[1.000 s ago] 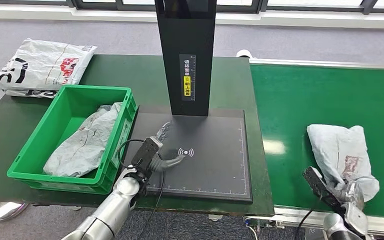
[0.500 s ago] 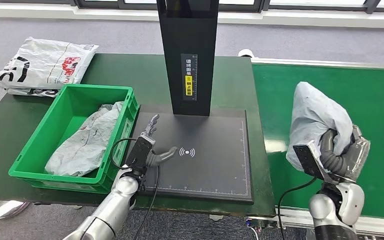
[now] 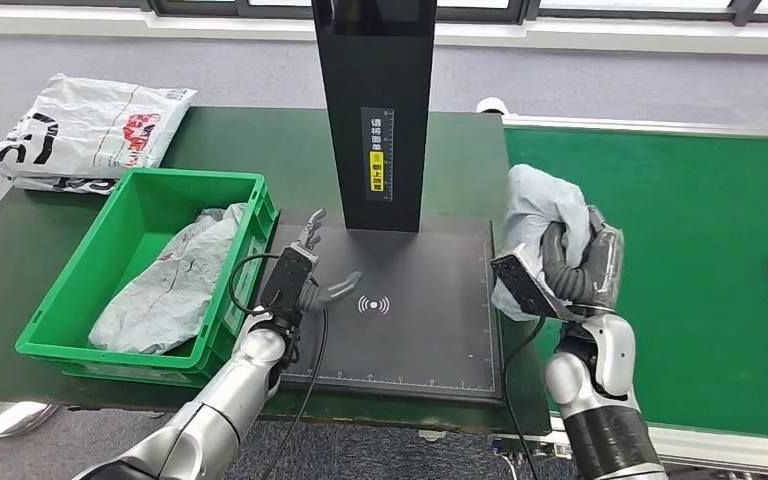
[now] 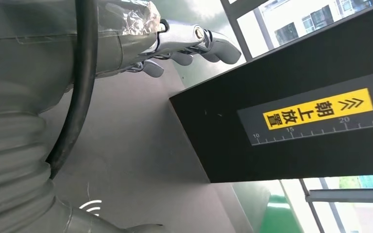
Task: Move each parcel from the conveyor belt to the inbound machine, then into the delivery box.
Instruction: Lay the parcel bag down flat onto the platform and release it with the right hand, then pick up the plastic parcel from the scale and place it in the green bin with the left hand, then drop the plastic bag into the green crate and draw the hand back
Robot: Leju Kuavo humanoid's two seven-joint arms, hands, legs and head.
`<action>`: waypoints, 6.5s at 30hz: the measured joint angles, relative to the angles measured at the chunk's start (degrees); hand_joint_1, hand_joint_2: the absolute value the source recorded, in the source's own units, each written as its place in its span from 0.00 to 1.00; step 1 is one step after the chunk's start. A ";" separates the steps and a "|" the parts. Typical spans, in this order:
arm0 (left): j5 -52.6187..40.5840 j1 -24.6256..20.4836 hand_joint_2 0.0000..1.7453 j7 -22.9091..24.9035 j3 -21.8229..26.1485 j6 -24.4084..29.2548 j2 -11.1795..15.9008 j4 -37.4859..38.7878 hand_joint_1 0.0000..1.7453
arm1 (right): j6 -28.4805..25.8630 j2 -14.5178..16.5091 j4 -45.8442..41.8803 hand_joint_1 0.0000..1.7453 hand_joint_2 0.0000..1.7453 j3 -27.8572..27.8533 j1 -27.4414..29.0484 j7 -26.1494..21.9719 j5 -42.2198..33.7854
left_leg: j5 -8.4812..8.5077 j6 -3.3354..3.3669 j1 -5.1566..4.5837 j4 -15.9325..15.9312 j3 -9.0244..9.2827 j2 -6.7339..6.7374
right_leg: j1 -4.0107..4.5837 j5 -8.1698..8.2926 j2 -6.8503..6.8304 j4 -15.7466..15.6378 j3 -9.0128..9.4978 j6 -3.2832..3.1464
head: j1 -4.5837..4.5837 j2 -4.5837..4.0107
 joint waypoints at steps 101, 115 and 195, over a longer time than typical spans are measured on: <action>-45.42 -9.99 1.00 17.16 -30.44 -13.90 -2.45 12.49 1.00 | 17.15 7.55 -4.70 0.00 1.00 -10.73 0.33 -16.40 -36.91 | 0.04 -0.03 0.00 -0.05 0.59 -0.16 | 0.00 -0.03 -0.27 0.00 0.67 -0.04 | 0.00 0.00; -45.42 -10.33 1.00 17.04 -30.51 -13.90 -2.45 12.88 1.00 | 17.15 7.55 -3.85 0.00 1.00 -10.76 -0.04 -16.40 -36.91 | 0.03 -0.04 0.01 -0.06 0.61 -0.15 | 0.01 -0.05 -0.26 0.00 0.68 -0.06 | 0.00 0.00; -63.48 -11.06 0.00 35.22 22.86 9.58 11.50 8.04 0.00 | 15.23 6.41 -4.03 0.00 1.00 -13.76 4.78 -13.69 -38.17 | 0.39 -0.43 0.03 -0.15 -0.15 0.18 | 0.09 0.31 0.19 0.10 -0.46 -0.44 | 0.00 0.00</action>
